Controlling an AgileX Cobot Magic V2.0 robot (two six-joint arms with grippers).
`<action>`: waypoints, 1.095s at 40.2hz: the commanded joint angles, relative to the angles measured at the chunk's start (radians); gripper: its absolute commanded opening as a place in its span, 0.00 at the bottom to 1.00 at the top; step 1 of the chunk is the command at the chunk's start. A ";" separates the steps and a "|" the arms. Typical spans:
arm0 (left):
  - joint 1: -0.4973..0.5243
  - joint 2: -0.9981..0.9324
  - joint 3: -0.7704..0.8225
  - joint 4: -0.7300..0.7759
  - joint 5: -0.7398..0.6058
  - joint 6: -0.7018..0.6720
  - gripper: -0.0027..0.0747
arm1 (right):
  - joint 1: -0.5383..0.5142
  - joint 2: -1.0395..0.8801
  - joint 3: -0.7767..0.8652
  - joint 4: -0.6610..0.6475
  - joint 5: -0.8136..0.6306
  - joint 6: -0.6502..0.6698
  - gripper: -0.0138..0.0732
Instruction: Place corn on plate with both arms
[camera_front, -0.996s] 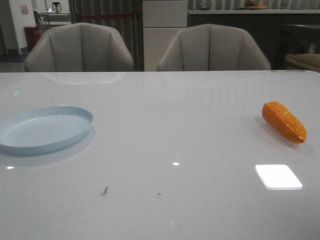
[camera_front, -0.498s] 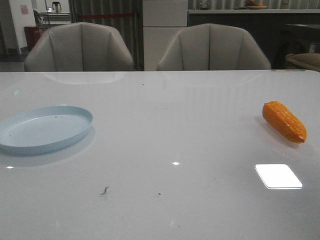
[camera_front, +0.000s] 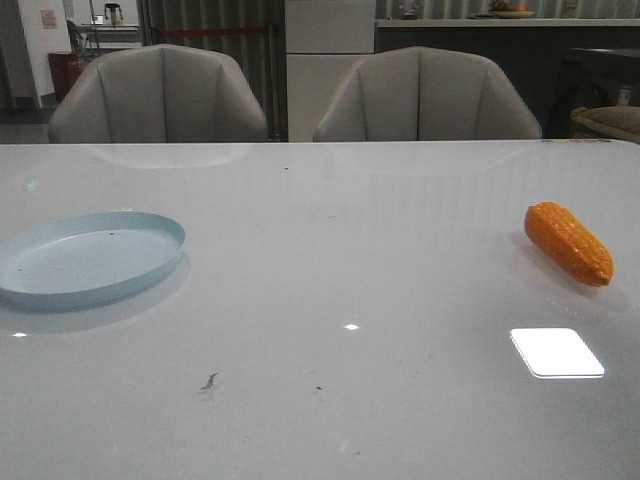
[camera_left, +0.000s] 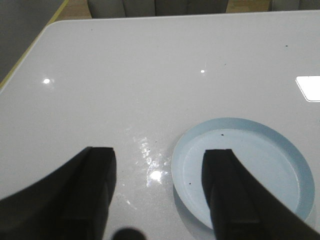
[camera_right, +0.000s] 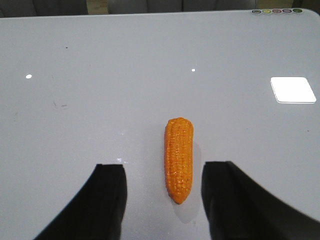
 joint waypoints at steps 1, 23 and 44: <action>0.003 0.033 -0.072 -0.019 -0.026 -0.003 0.61 | 0.001 -0.007 -0.038 -0.007 -0.079 -0.002 0.68; 0.024 0.573 -0.664 -0.061 0.454 -0.003 0.58 | 0.001 -0.007 -0.038 -0.007 -0.080 -0.002 0.68; 0.024 0.891 -0.843 -0.107 0.574 -0.003 0.58 | 0.001 -0.007 -0.038 -0.007 -0.078 -0.002 0.68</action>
